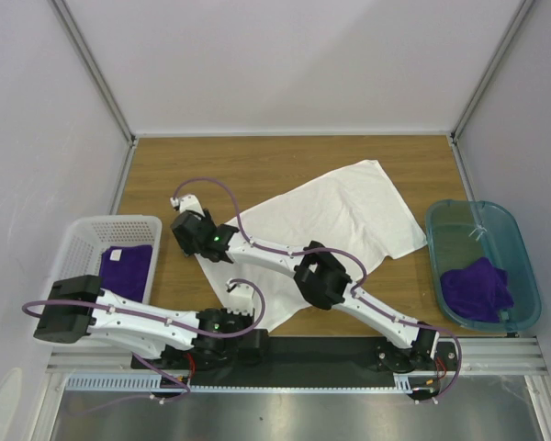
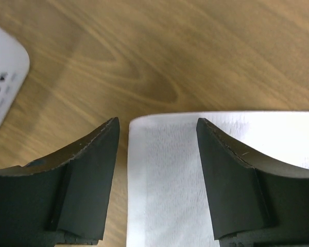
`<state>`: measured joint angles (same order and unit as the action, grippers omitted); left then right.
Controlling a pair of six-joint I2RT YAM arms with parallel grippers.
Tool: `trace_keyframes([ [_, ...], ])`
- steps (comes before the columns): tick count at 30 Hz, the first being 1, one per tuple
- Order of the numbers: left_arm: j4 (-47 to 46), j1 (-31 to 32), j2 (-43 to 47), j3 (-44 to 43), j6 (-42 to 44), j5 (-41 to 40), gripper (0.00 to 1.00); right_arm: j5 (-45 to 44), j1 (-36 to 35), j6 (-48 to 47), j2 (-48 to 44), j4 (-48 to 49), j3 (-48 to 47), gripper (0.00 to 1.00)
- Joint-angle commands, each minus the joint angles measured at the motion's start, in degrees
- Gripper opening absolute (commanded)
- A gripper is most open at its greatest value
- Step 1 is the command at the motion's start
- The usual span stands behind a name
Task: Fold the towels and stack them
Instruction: Fold the towel
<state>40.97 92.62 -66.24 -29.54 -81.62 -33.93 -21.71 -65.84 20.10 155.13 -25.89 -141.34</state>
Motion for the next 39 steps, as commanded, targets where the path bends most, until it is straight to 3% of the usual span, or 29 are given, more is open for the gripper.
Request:
trace_keyframes([
  [1, 0.1, 0.6, 2.1, 1.5, -1.4, 0.0, 0.00, -3.0, -0.9, 0.8, 0.8, 4.6, -3.5, 0.67],
  [5, -0.6, 0.6, 4.9, 3.3, -0.9, -0.8, 0.00, -3.7, -1.0, -0.3, 1.3, 6.1, -3.4, 0.68],
  [17, -2.6, 0.6, 6.1, 4.8, 0.2, -0.3, 0.00, -3.2, -1.2, -2.8, 1.3, 3.2, 0.4, 0.56],
  [23, -2.9, 0.6, 5.7, 4.9, 0.2, -0.2, 0.00, -3.3, -1.6, -4.9, 1.1, 2.7, 2.5, 0.57],
  [26, -3.0, 0.6, 5.4, 4.9, -0.1, -0.1, 0.00, -3.4, -1.7, -5.1, 1.1, 2.6, 2.7, 0.51],
  [34, -1.2, 0.5, 4.5, 3.9, -2.5, -0.3, 0.00, -1.1, -1.5, -5.0, -0.1, 2.5, 2.1, 0.15],
  [39, 12.6, 0.5, 8.3, 1.8, -15.4, -1.9, 0.00, 5.2, -0.1, -3.7, -3.3, 3.4, -1.7, 0.00],
])
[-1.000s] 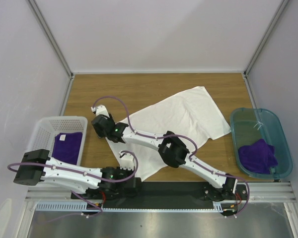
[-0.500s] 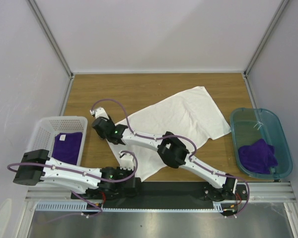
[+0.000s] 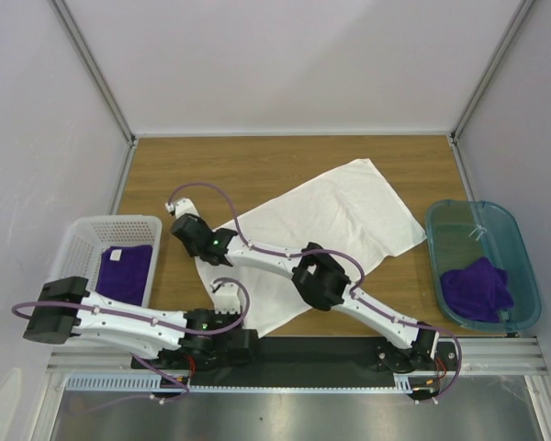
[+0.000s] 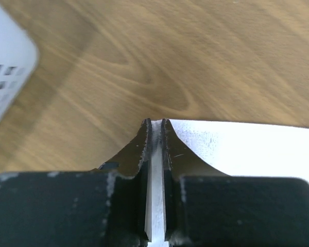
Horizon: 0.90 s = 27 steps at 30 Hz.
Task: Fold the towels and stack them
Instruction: Fold the towel
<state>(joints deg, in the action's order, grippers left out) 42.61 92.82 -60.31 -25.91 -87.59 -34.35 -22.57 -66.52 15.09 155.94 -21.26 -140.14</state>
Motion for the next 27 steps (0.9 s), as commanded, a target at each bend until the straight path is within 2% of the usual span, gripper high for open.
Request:
trace_keyframes([
  [1, 13.0, 0.2, 5.9, -2.2, -11.0, -2.8, 0.00, 9.3, 1.6, 3.3, -4.9, 0.2, -2.9, 0.00],
  [4, 21.9, -2.9, 12.0, -2.6, -16.0, -3.8, 0.00, 15.3, 4.1, 8.0, -7.6, 3.9, -3.2, 0.00],
  [9, 28.2, -11.3, 25.5, -4.5, -11.9, -7.3, 0.00, 18.4, 7.2, 11.8, -9.3, 8.3, -5.3, 0.00],
  [12, 30.1, -15.0, 27.0, -6.5, -8.2, -8.5, 0.00, 17.5, 9.2, 13.7, -9.8, 11.2, -5.9, 0.00],
  [17, 32.6, -21.9, 21.6, -13.4, -0.3, -10.3, 0.00, 14.6, 13.3, 17.1, -8.6, 11.9, -7.5, 0.00],
  [20, 29.7, -28.9, 19.9, -16.5, 8.7, -11.4, 0.00, 14.6, 16.8, 19.5, -8.4, 12.1, -7.8, 0.00],
  [21, 24.6, -33.4, 20.2, -16.8, 16.9, -10.3, 0.00, 14.8, 18.3, 19.8, -8.3, 12.1, -8.0, 0.00],
  [23, 17.3, -38.8, 21.3, -17.6, 25.1, -8.5, 0.00, 15.1, 19.6, 19.9, -8.5, 12.3, -8.2, 0.00],
  [24, 15.3, -44.9, 21.4, -18.1, 32.8, -6.6, 0.00, 15.7, 20.3, 20.0, -8.5, 12.6, -8.2, 0.00],
  [26, 10.3, -51.1, 20.4, -20.0, 40.4, -4.9, 0.00, 16.8, 22.1, 20.3, -8.4, 12.7, -8.6, 0.00],
  [27, 9.0, -57.5, 19.6, -20.9, 47.2, -4.1, 0.00, 17.4, 22.6, 20.4, -8.3, 12.6, -8.8, 0.00],
])
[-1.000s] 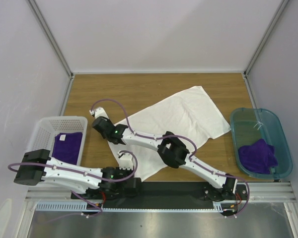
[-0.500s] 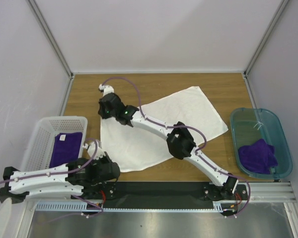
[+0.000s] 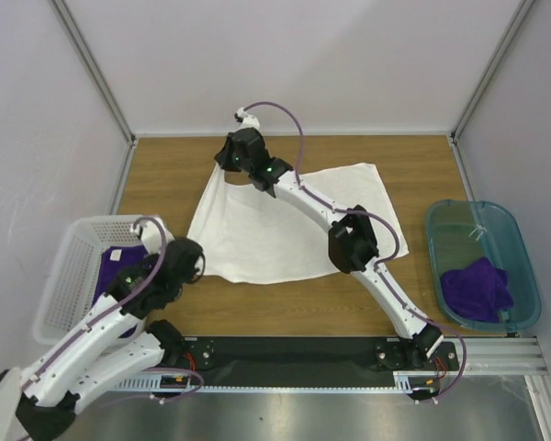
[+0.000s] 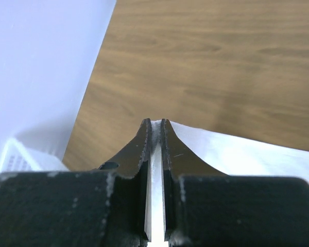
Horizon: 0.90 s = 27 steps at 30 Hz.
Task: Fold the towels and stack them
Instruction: Fold the towel
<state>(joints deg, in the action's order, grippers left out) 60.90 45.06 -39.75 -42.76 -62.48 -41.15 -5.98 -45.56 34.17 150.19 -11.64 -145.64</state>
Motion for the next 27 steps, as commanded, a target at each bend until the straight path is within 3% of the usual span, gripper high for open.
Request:
trace_keyframes([
  [1, -10.4, -13.0, -2.0, -6.1, 24.9, 5.0, 0.00, 0.9, 2.4, 1.2, -2.5, 2.4, -3.7, 0.00],
  [3, -12.7, -20.5, -5.5, -7.9, 31.2, 7.0, 0.00, 1.1, 3.0, 0.4, -2.6, 2.2, -3.9, 0.00],
  [9, -17.6, -29.2, -11.3, -10.4, 39.7, 9.4, 0.00, 2.6, 4.6, 0.5, -2.4, 4.3, -6.1, 0.00],
  [17, -16.6, -40.7, -9.9, -13.6, 46.7, 5.4, 0.00, 5.4, 4.0, 2.8, -2.6, 8.1, -7.7, 0.00],
  [21, -18.3, -41.0, -6.8, -13.8, 48.7, 8.9, 0.00, 7.2, 5.1, 3.1, -3.1, 7.4, -8.5, 0.00],
  [24, -23.3, -40.5, -2.3, -11.6, 49.9, 20.5, 0.00, 7.6, 6.2, 1.9, -4.7, 6.1, -8.3, 0.00],
  [27, -26.1, -34.9, 0.0, -9.7, 50.0, 25.8, 0.01, 9.1, 7.6, 0.9, -8.1, 5.1, -5.6, 0.00],
])
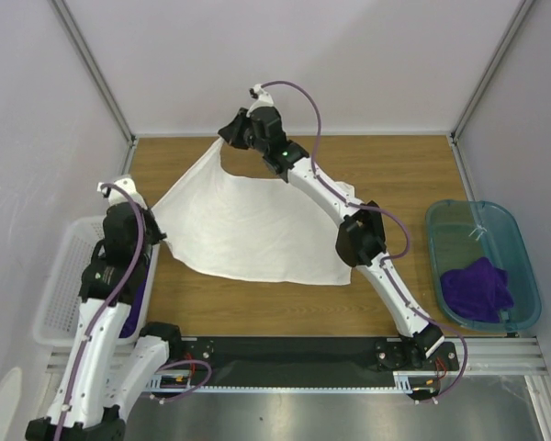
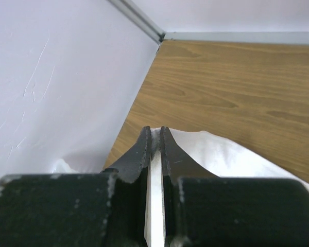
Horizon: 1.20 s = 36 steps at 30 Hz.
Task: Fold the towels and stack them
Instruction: Fold the towel
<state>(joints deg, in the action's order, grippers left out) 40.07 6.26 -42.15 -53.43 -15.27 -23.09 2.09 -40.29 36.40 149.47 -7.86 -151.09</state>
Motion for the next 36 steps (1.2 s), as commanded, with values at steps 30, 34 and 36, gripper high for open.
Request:
trace_keyframes([
  [30, -21.5, 54.3, -25.1, 0.9, -6.7, 5.1, 0.00, 12.9, 20.0, -9.8, -33.7, -7.7, 46.8, 0.00],
  [34, -22.6, 54.6, -25.2, -0.4, -6.9, 4.8, 0.00, 13.1, 20.9, -10.6, -34.5, -8.6, 46.6, 0.00],
  [36, -22.2, 54.7, -25.3, -1.4, -6.8, 4.0, 0.00, 13.7, 21.0, -10.9, -34.9, -9.4, 45.4, 0.00],
])
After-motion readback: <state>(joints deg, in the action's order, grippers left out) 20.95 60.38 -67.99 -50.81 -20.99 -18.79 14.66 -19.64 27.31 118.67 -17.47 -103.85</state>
